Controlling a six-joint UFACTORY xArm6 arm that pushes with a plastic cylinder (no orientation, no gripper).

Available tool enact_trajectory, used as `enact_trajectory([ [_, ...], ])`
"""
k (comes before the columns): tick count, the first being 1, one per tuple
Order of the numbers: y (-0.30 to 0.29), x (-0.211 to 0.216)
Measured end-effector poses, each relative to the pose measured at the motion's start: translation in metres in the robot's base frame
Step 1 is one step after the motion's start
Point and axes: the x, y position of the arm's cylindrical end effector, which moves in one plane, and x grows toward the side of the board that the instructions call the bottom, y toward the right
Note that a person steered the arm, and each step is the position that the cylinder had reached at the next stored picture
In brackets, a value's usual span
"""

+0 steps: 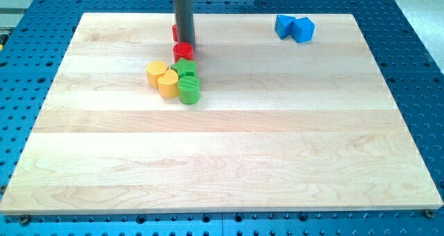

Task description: Push the red circle into the green star and the hexagon

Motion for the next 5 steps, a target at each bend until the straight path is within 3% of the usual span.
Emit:
enact_trajectory([
  [1,0.083,-0.013],
  [5,-0.014,0.014],
])
